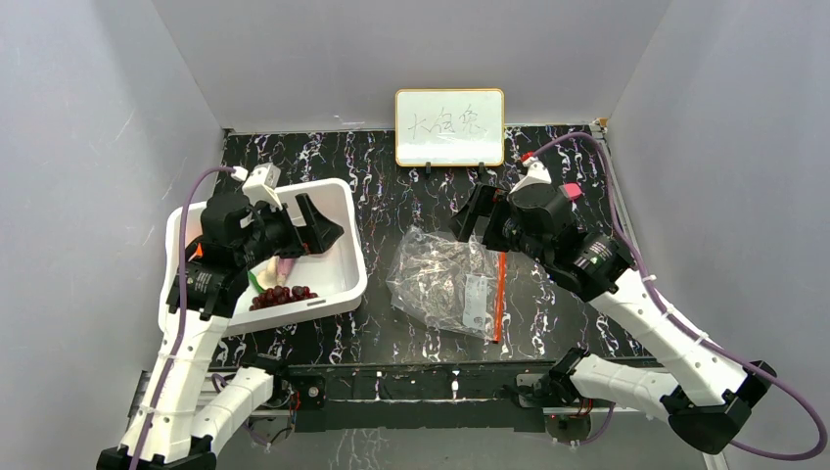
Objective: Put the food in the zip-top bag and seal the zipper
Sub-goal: Pick up the zipper food storage bag at the center of the board.
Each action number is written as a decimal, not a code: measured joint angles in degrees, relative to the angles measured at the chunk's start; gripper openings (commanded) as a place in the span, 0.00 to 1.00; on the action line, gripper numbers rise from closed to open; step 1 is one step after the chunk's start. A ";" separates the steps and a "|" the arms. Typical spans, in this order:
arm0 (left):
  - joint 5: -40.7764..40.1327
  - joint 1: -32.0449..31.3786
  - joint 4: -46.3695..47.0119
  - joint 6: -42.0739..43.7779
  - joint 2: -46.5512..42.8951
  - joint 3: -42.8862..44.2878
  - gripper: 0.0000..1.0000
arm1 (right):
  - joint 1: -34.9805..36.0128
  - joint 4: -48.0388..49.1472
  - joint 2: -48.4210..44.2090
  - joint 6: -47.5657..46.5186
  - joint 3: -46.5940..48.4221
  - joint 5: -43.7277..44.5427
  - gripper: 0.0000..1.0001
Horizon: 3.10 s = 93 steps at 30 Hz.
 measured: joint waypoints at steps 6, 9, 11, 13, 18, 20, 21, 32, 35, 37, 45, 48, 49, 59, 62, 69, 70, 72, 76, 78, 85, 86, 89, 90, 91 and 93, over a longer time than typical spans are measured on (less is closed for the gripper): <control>-2.21 0.00 0.00 0.33 -1.99 0.02 0.98 | 0.00 -0.35 -0.26 0.98 0.00 0.87 0.98; -3.63 0.00 0.00 0.48 -2.23 0.02 0.98 | 0.00 -2.16 0.59 2.86 0.00 2.82 0.98; -4.46 0.00 0.02 0.50 -2.32 0.00 0.98 | 0.00 -4.31 1.90 4.39 0.00 4.70 0.98; -5.11 0.00 0.07 0.50 -2.62 -0.07 0.98 | 0.00 -6.47 3.54 5.95 0.00 6.62 0.98; -6.10 0.00 -0.52 0.48 -2.93 -0.17 0.98 | 0.00 -9.20 6.51 7.91 -0.72 11.78 0.95; -6.47 0.00 -1.73 0.42 -2.12 0.04 0.98 | -0.04 -9.33 6.99 7.93 -2.08 13.84 0.90; -6.64 0.00 -2.43 0.33 -1.51 0.26 0.98 | -0.15 -9.40 7.30 7.96 -2.86 14.78 0.87; -11.76 -0.02 -8.00 -1.18 1.16 1.11 0.98 | -6.78 -6.16 16.57 6.97 -13.05 17.51 0.54; -12.44 -0.02 -8.81 -1.81 2.82 1.99 0.98 | -9.44 -3.93 18.47 5.60 -15.63 15.91 0.48; -12.74 -0.02 -9.31 -2.14 4.02 2.43 0.98 | -11.37 -2.03 19.69 4.57 -17.22 14.25 0.45; -13.09 0.00 -10.23 -1.99 5.68 2.82 0.99 | -15.32 4.07 23.85 1.75 -20.09 8.70 0.39; -12.85 0.00 -8.59 -1.44 3.85 1.90 0.99 | -15.78 5.81 24.35 1.38 -21.09 7.54 0.37; -12.63 0.00 -7.93 -1.22 2.89 1.36 0.98 | -16.11 6.38 24.57 1.20 -21.49 7.23 0.37; -10.25 0.00 -5.33 0.07 -0.52 0.39 0.98 | -18.86 11.34 25.68 -1.31 -24.35 3.39 0.19; -9.09 0.00 -4.76 0.11 -0.37 0.31 0.96 | -18.91 13.03 25.64 -1.95 -24.74 2.12 0.02; -2.75 -0.02 -4.00 0.57 0.92 -0.74 0.85 | -19.06 14.32 22.18 -3.23 -26.53 -2.69 0.00; -1.88 -0.02 -3.82 0.72 1.05 -0.90 0.83 | -19.04 14.32 20.94 -3.34 -26.53 -3.43 0.00; -0.22 -0.02 -3.48 1.07 1.18 -0.94 0.79 | -19.06 14.43 17.88 -3.43 -26.53 -4.96 0.00; 1.95 -0.02 -1.95 1.33 1.14 -0.94 0.78 | -19.06 14.43 12.11 -2.97 -26.51 -8.79 0.00; 2.29 -0.02 -1.20 1.16 1.14 -0.94 0.78 | -19.06 14.40 9.75 -2.32 -26.32 -11.15 0.00; 5.42 -0.02 1.25 -0.22 2.16 -0.94 0.78 | -19.06 14.64 3.61 3.76 -23.89 -20.20 0.00; 6.34 -0.02 1.95 -0.66 2.38 -0.94 0.78 | -19.06 14.93 2.91 4.81 -23.56 -21.35 0.00; 8.20 -0.02 4.11 -2.14 2.40 -0.94 0.77 | -19.04 16.50 1.22 8.15 -22.49 -25.38 0.00; 8.66 -0.02 4.96 -2.69 2.38 -0.96 0.76 | -19.04 17.20 0.90 9.44 -22.21 -26.60 0.00; 9.14 -0.02 5.86 -3.23 2.38 -1.07 0.76 | -19.04 17.90 0.66 10.58 -21.94 -27.67 0.00; 10.05 -0.02 7.45 -4.48 2.36 -1.60 0.74 | -19.04 19.06 0.33 12.74 -21.44 -29.33 0.00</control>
